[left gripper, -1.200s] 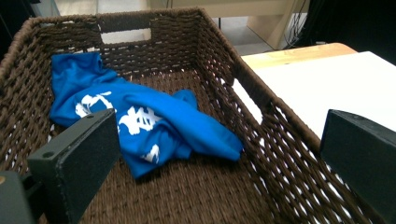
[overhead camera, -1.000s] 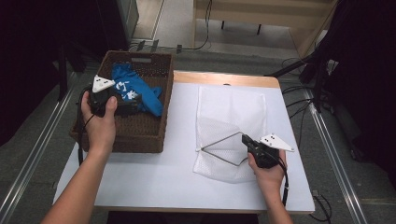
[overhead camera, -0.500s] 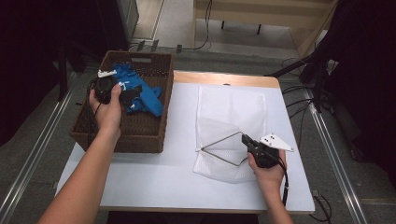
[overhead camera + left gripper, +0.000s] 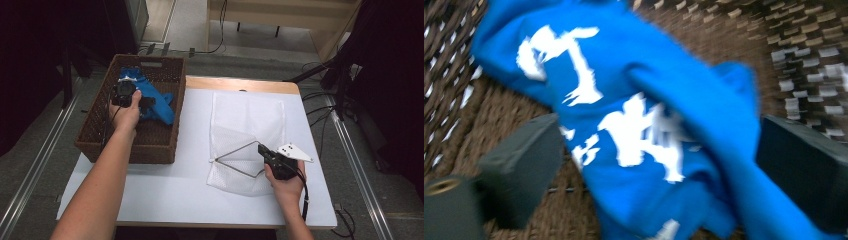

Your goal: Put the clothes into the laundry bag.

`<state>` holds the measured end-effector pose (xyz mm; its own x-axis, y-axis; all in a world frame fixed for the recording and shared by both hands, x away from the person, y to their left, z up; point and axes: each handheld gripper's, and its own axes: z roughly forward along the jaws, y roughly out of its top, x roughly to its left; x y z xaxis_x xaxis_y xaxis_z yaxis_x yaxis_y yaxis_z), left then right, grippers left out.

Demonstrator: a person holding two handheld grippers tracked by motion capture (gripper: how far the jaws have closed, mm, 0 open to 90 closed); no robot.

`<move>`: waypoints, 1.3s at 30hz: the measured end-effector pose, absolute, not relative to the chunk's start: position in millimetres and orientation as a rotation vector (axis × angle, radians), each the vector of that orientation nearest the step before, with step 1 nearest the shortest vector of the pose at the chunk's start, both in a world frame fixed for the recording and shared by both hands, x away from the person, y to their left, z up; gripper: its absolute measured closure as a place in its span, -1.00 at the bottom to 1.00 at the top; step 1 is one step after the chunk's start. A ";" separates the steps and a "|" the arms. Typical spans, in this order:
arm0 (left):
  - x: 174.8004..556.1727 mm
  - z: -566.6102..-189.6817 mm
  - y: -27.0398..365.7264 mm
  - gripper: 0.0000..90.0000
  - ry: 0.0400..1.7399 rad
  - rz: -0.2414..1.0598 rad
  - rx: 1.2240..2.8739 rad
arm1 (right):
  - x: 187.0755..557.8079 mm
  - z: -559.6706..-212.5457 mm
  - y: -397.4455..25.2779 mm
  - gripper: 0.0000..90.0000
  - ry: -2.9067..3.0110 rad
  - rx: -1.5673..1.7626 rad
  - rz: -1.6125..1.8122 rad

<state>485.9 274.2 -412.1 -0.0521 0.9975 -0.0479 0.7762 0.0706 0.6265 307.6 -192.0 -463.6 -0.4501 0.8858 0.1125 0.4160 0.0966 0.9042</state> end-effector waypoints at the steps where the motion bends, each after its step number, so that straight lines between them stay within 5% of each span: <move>1: 485.9 -412.1 274.2 -0.68 1.881 0.616 1.756 | 307.6 -463.6 -192.0 1.00 1.913 1.272 1.326; 10: 496.3 -430.0 263.4 -0.63 1.911 0.424 1.875 | 308.1 -464.3 -191.8 1.00 1.912 1.266 1.330; 14: 493.2 -431.2 260.1 -0.33 1.853 0.424 1.964 | 308.3 -464.7 -191.3 1.00 1.913 1.265 1.331; 15: 492.7 -429.5 259.5 -0.03 1.841 0.418 1.973 | 308.1 -464.9 -190.7 1.00 1.915 1.269 1.329; 17: 491.7 -427.2 259.3 0.24 1.823 0.392 1.982 | 308.1 -465.0 -190.7 1.00 1.915 1.268 1.327; 22: 486.0 -419.1 259.7 0.54 1.744 0.381 2.062 | 307.7 -465.9 -190.5 1.00 1.916 1.270 1.327; 27: 471.8 -406.7 258.4 0.58 1.662 0.305 2.106 | 307.8 -466.8 -189.5 1.00 1.919 1.266 1.325; 34: 444.8 -381.4 265.9 0.59 1.403 -0.146 2.089 | 306.4 -464.9 -190.1 1.00 1.905 1.262 1.330; 36: 444.2 -375.5 270.5 0.59 1.377 -0.164 2.036 | 306.3 -464.9 -190.1 1.00 1.905 1.262 1.329; 39: 445.6 -365.8 279.7 0.58 1.390 0.050 1.931 | 305.8 -464.3 -190.7 1.00 1.904 1.261 1.326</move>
